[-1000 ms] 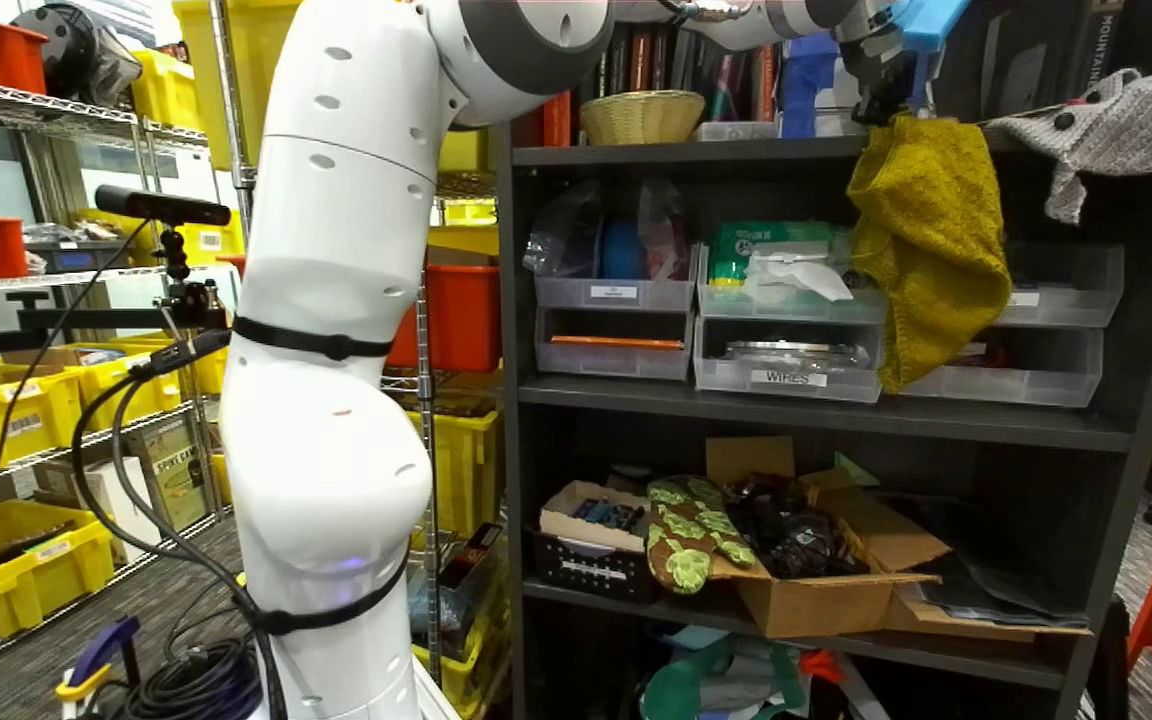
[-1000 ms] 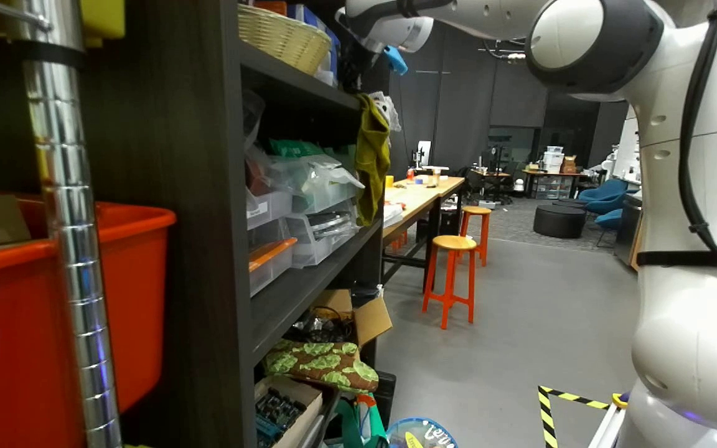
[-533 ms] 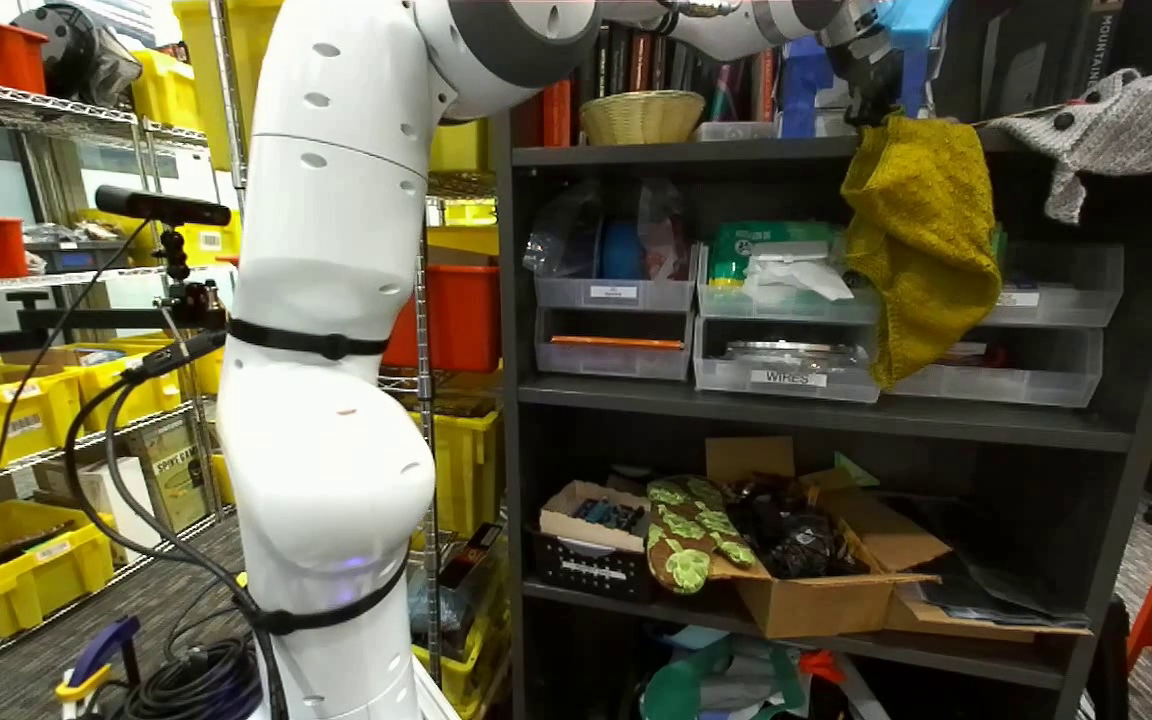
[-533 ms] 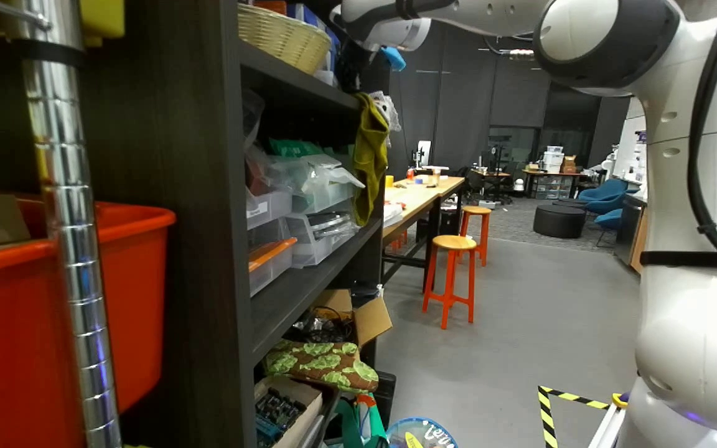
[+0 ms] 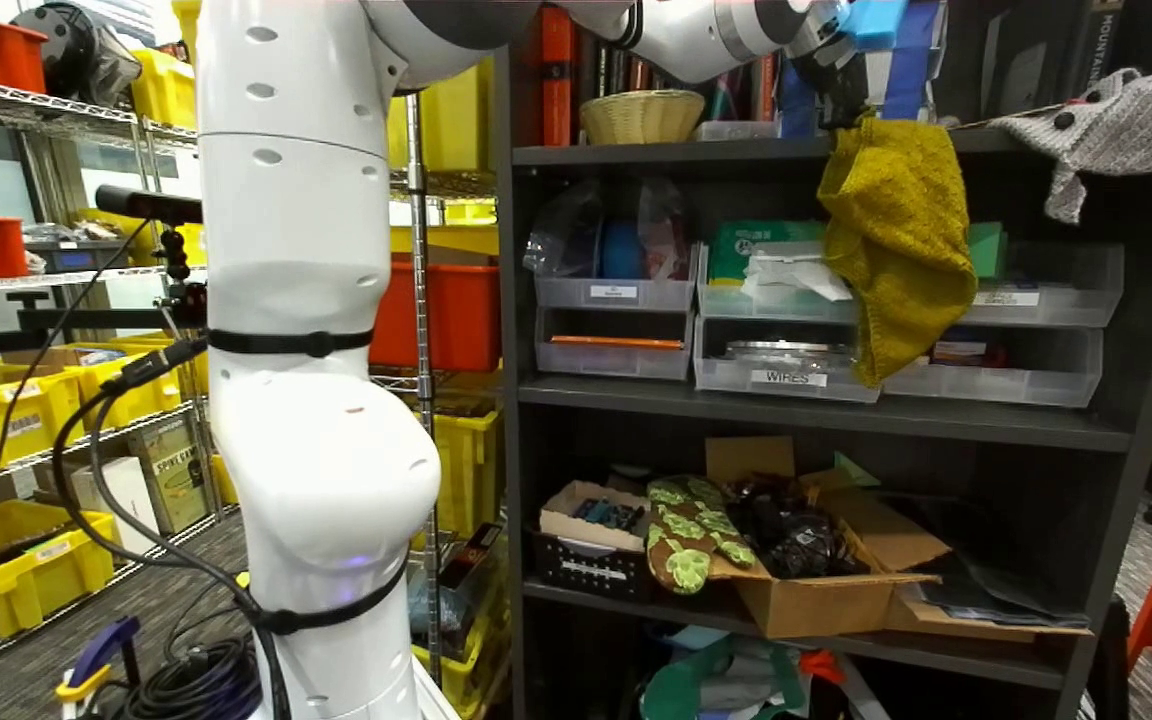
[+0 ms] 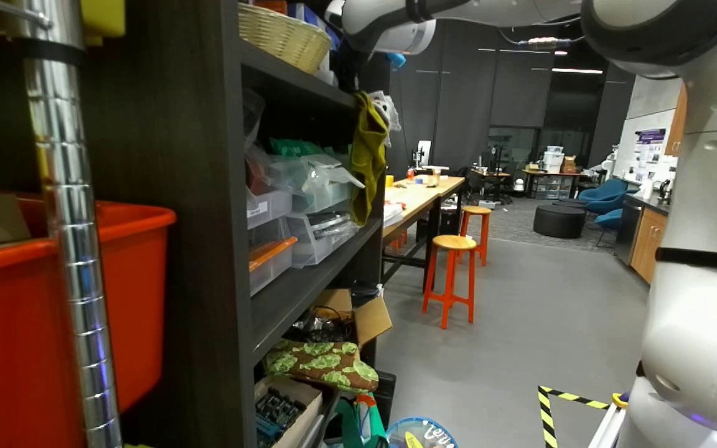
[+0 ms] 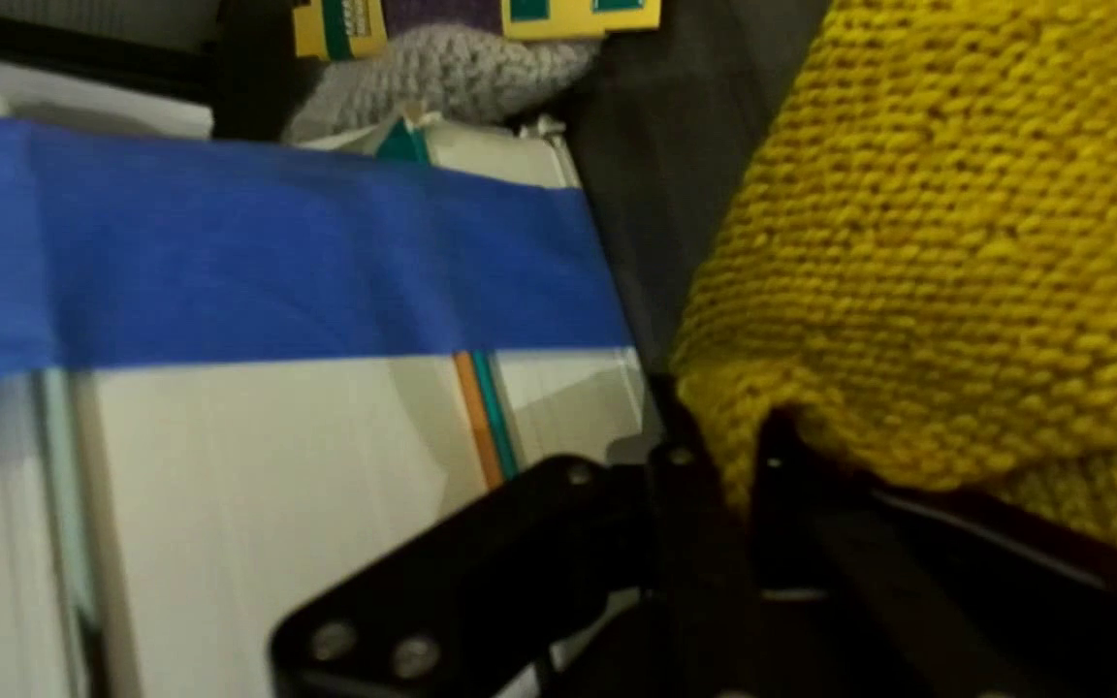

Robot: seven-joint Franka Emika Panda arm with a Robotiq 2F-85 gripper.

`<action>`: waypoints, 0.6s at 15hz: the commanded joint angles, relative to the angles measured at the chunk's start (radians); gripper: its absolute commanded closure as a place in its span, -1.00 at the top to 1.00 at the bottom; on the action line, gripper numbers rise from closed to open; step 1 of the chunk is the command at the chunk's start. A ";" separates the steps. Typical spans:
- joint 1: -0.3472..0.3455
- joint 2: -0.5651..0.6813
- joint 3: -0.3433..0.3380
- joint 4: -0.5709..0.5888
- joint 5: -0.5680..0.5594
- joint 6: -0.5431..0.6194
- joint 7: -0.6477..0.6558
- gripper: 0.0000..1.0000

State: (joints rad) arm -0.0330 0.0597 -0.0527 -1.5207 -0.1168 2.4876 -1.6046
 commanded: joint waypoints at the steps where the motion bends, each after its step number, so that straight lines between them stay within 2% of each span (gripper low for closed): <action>1: 0.025 -0.095 0.020 -0.175 -0.053 0.039 0.007 -0.98; 9: 0.045 -0.176 0.050 -0.277 -0.059 0.096 -0.007 -0.98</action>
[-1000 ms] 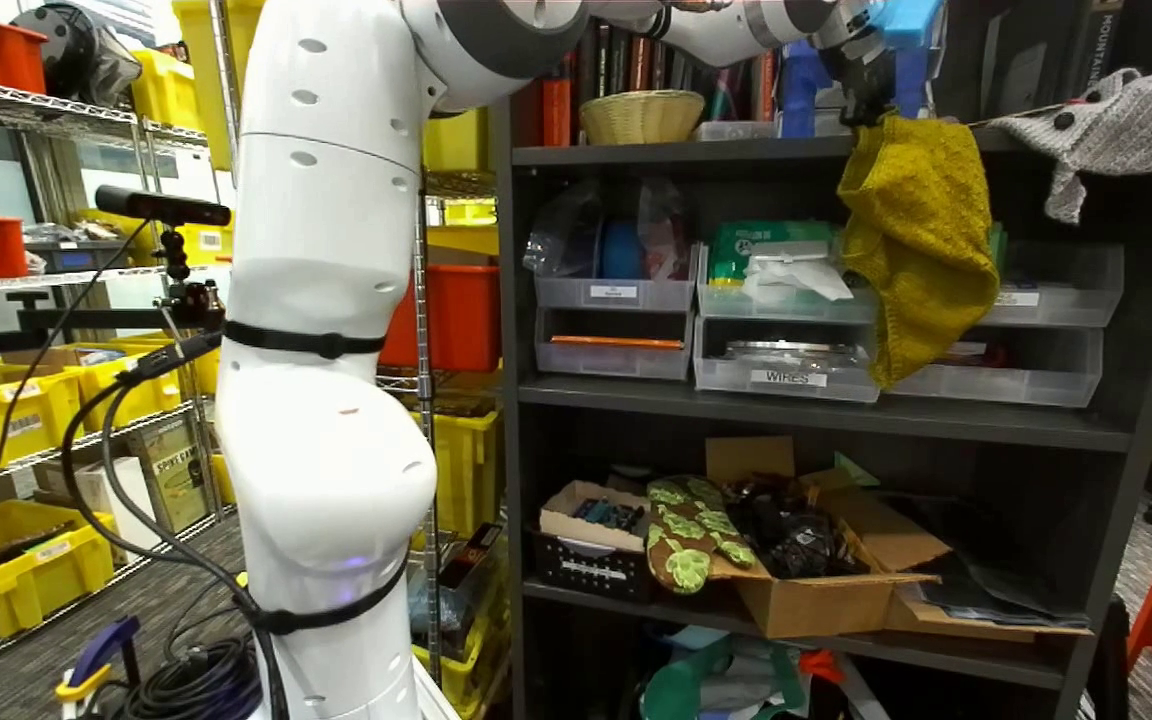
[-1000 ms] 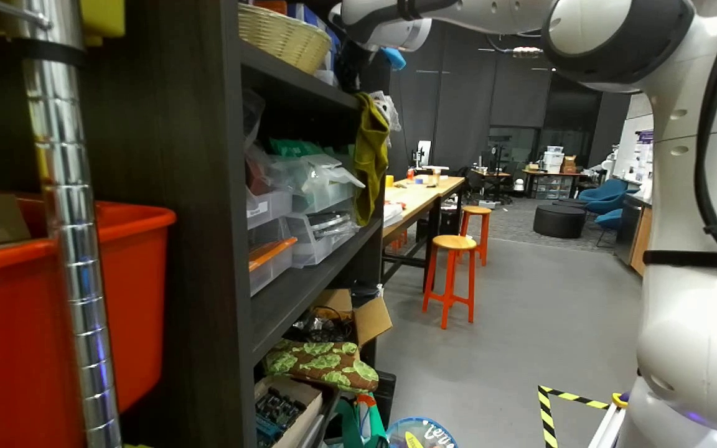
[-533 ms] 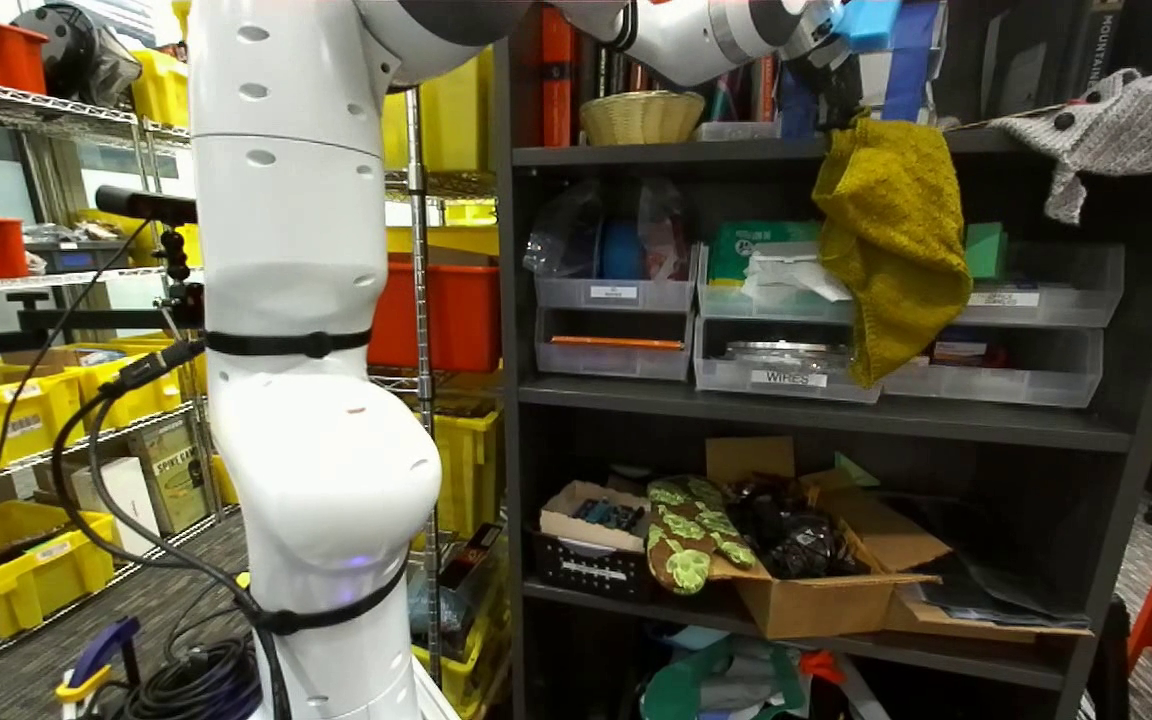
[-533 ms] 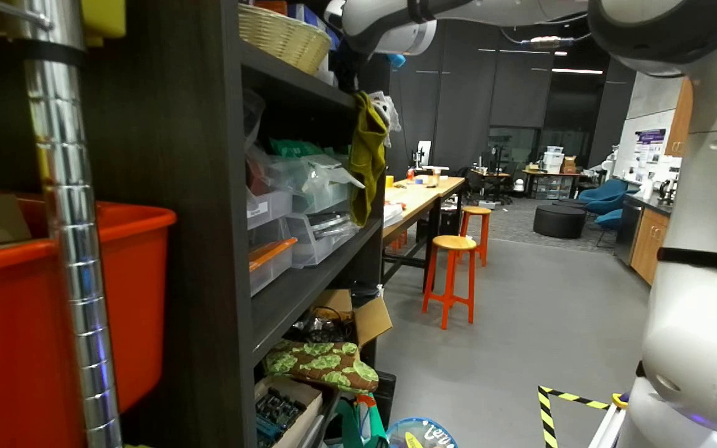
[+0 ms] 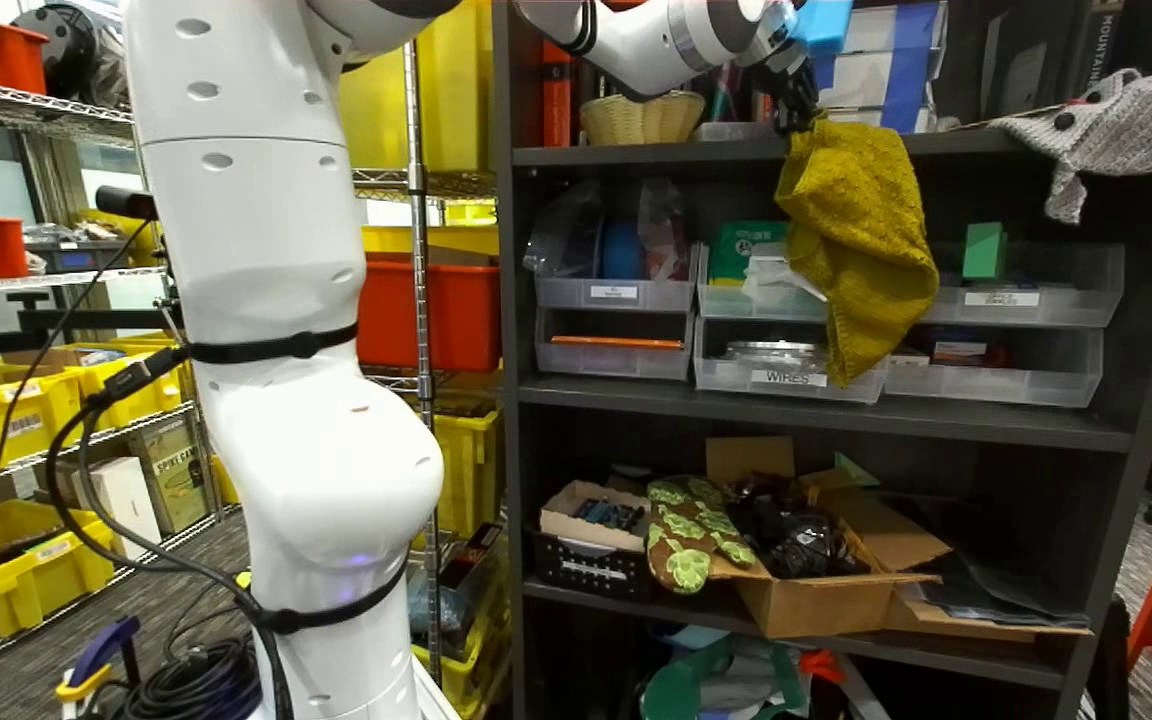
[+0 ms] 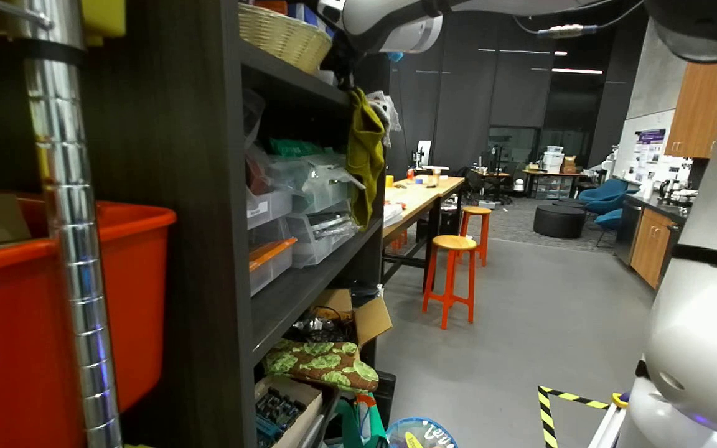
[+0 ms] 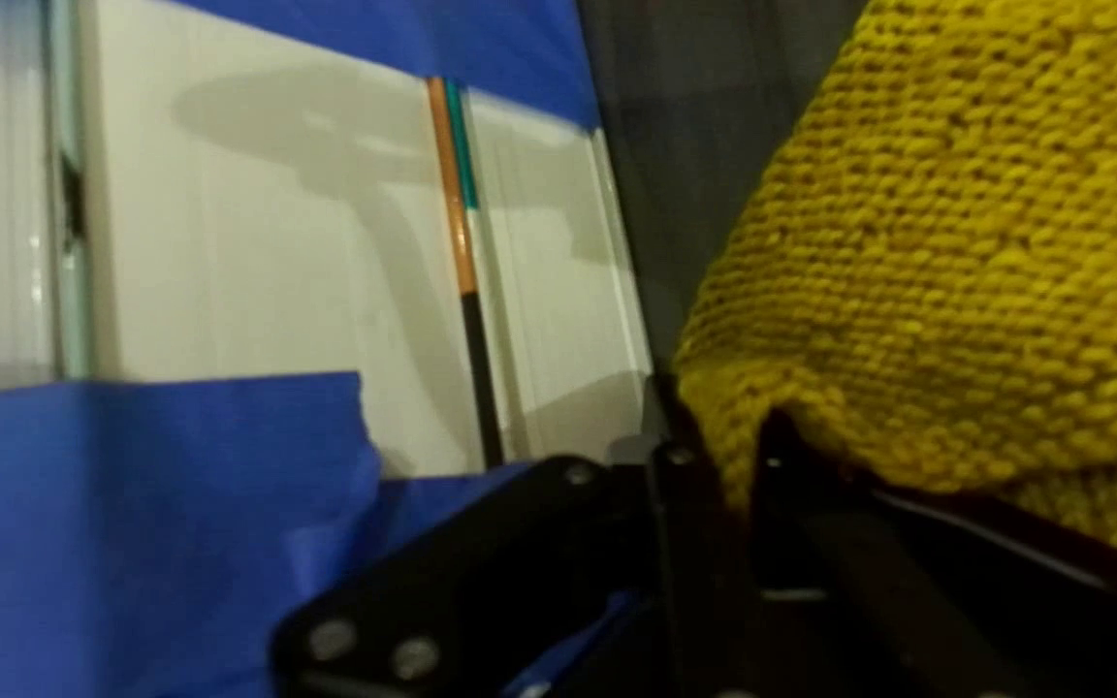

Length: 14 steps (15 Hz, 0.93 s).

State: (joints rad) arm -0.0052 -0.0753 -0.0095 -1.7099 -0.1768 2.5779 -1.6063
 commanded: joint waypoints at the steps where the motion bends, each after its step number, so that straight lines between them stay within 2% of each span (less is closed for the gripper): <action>1: 0.017 -0.041 0.006 -0.086 0.004 0.011 0.000 -0.98; 7: 0.008 -0.015 -0.023 -0.022 0.096 -0.010 0.003 -0.98; 14: -0.010 -0.034 -0.105 0.040 0.384 -0.041 -0.072 -0.98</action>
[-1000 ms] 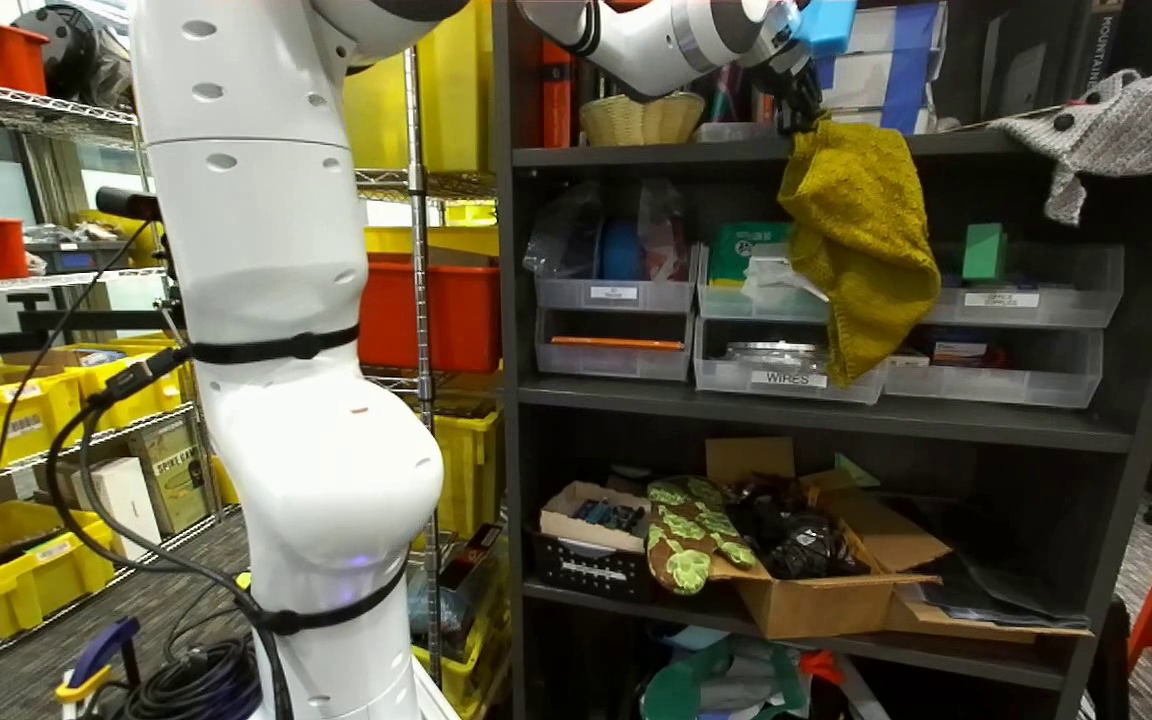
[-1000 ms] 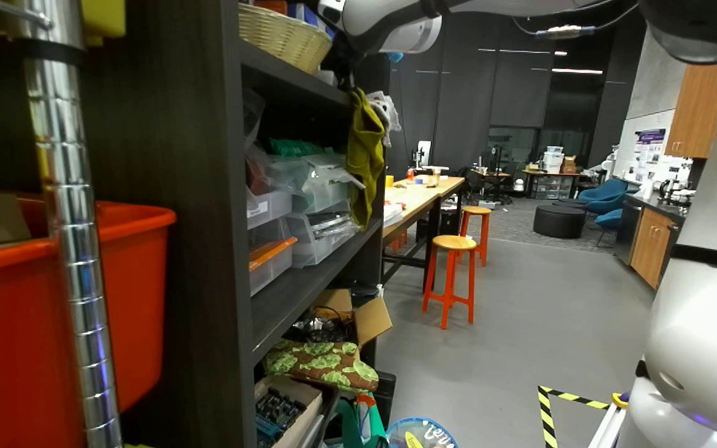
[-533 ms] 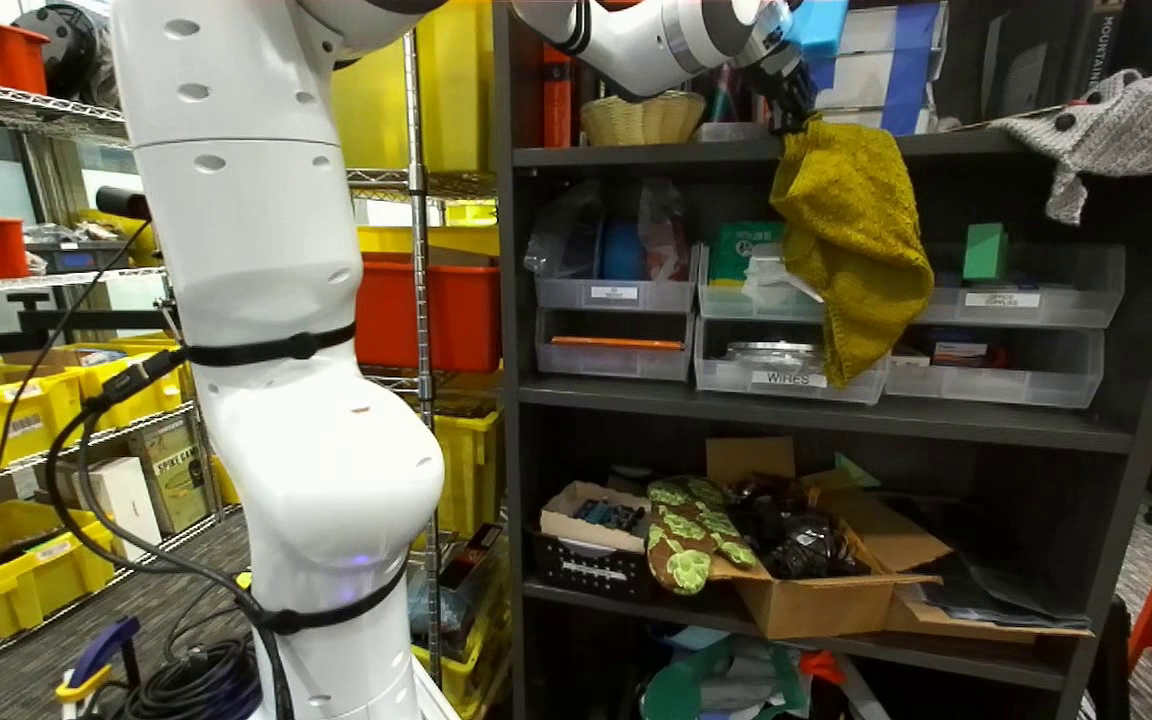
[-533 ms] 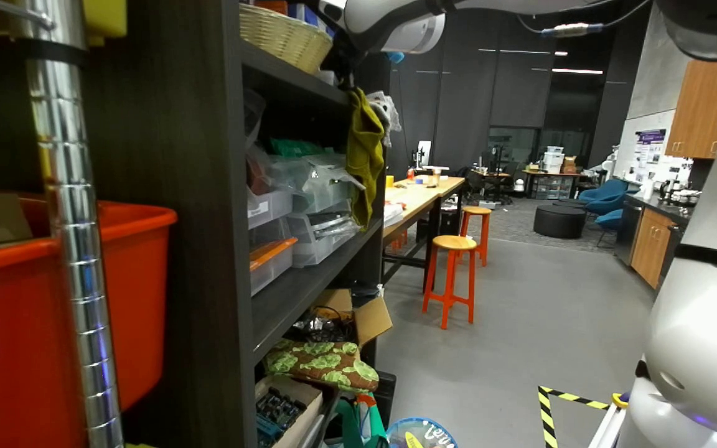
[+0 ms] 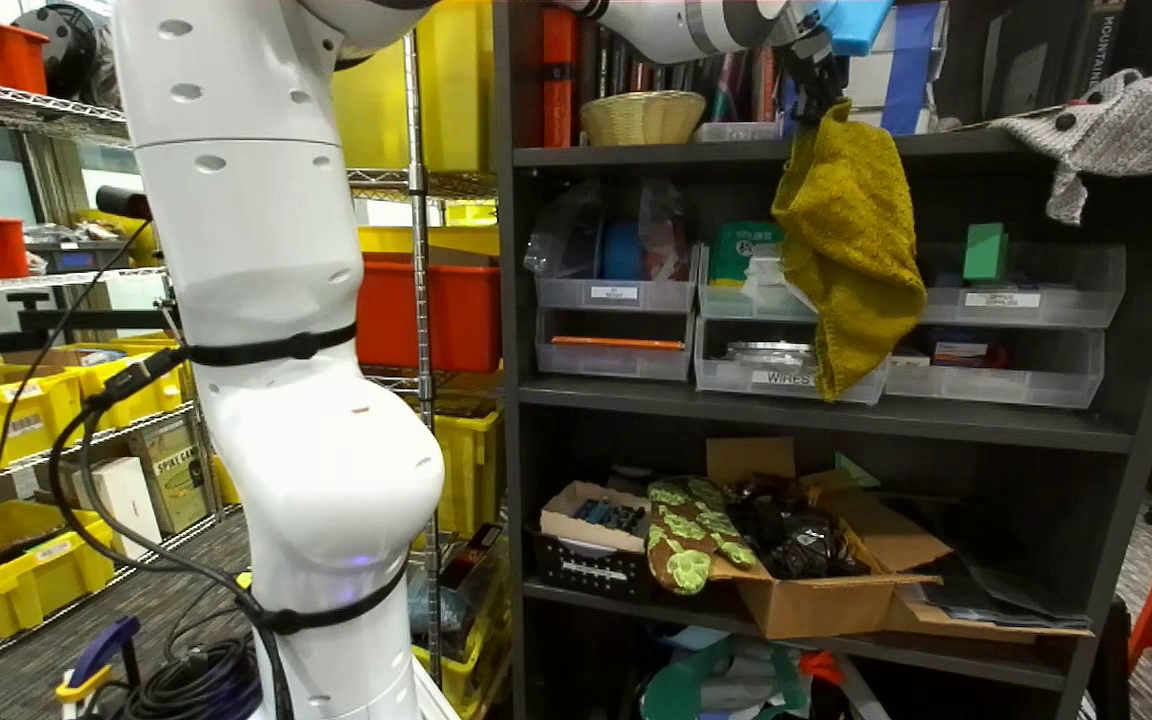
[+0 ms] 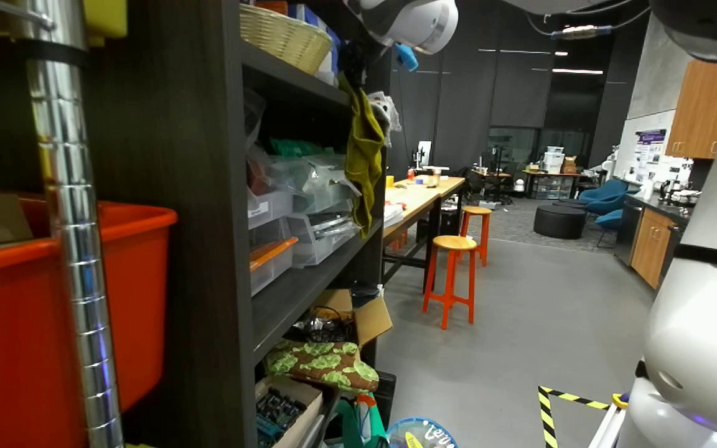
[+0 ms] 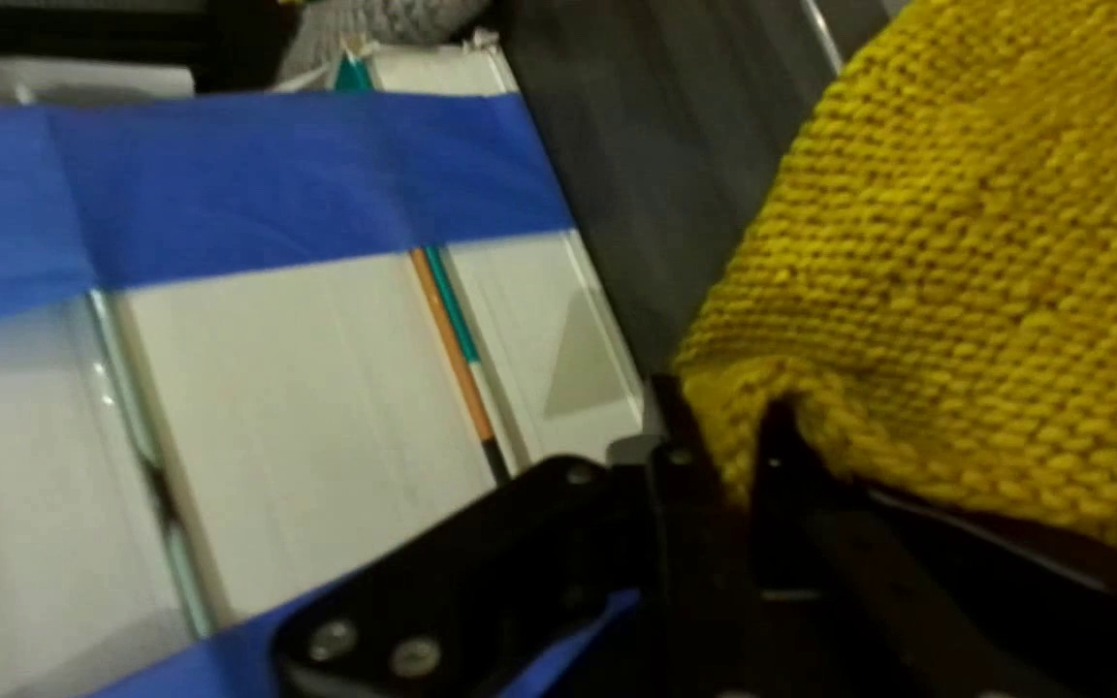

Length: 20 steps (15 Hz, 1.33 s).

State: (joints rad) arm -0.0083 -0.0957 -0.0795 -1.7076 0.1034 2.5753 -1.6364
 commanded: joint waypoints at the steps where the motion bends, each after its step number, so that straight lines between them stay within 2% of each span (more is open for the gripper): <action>1: -0.013 -0.015 -0.051 0.051 0.147 -0.046 -0.054 -0.98; 8: -0.055 -0.016 -0.146 0.148 0.420 -0.126 -0.121 -0.98; 12: -0.074 -0.032 -0.172 0.198 0.512 -0.163 -0.123 -0.98; 16: -0.061 -0.078 -0.159 0.218 0.540 -0.056 -0.152 -0.98; 20: -0.019 -0.080 -0.120 0.261 0.540 0.141 -0.179 -0.98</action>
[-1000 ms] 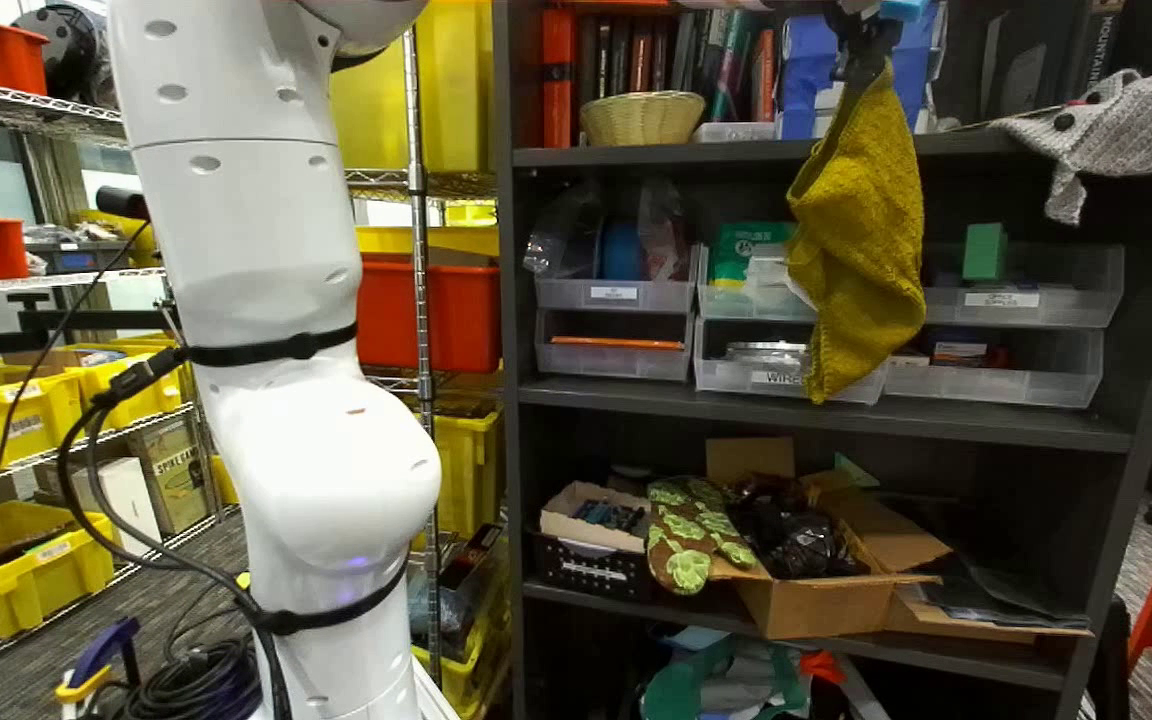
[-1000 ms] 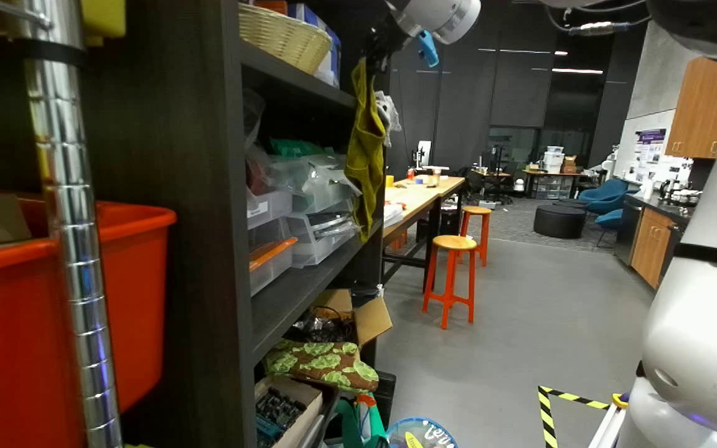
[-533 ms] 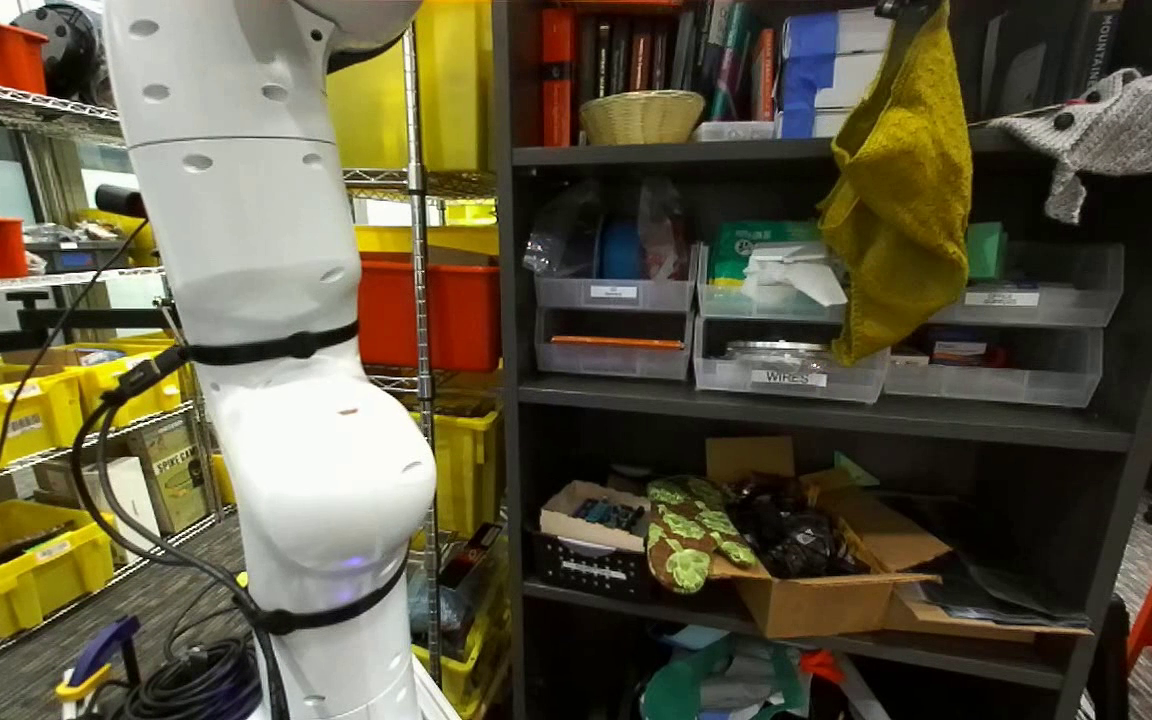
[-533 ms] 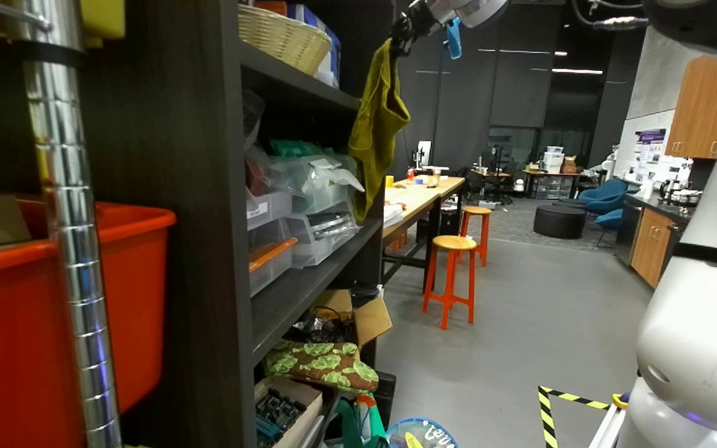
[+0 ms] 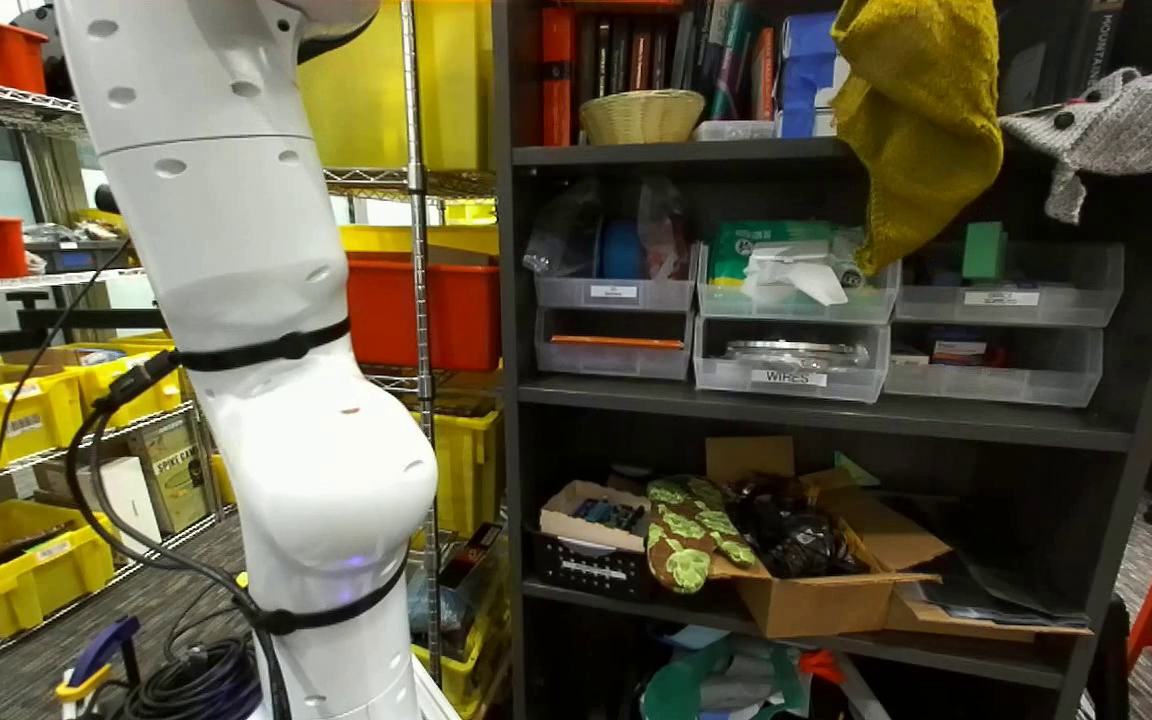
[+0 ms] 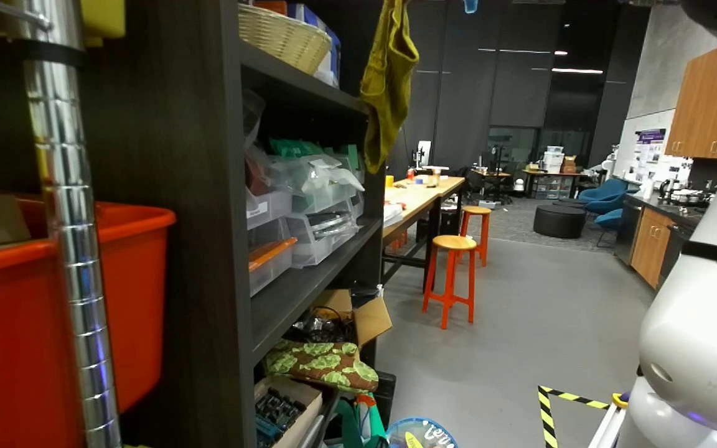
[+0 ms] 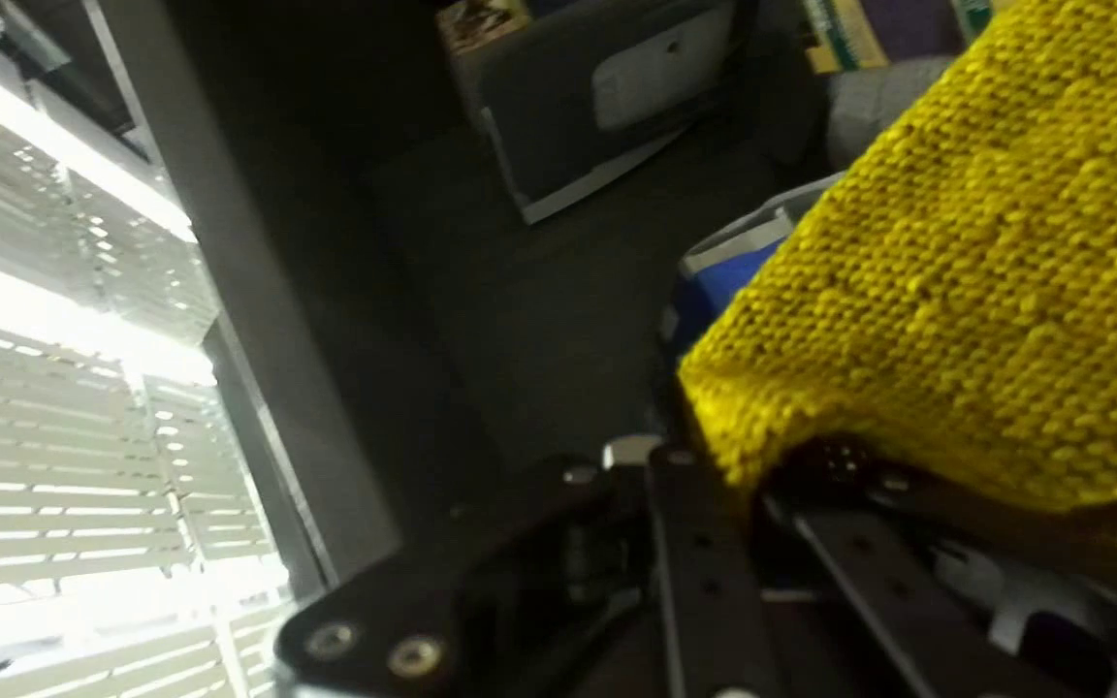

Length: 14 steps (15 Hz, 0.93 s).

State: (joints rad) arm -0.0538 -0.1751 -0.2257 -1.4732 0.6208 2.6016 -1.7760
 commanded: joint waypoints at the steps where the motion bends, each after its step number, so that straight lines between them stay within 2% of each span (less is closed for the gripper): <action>1: 0.035 0.013 0.038 0.043 0.021 0.170 -0.038 -0.98; 6: 0.072 0.112 0.086 0.137 -0.001 0.381 -0.024 -0.98; 9: 0.081 0.168 0.107 0.184 -0.029 0.447 -0.022 -0.98; 14: 0.088 0.177 0.117 0.167 -0.098 0.497 -0.037 -0.98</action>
State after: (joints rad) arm 0.0158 -0.0463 -0.1287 -1.3734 0.5531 3.0735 -1.7923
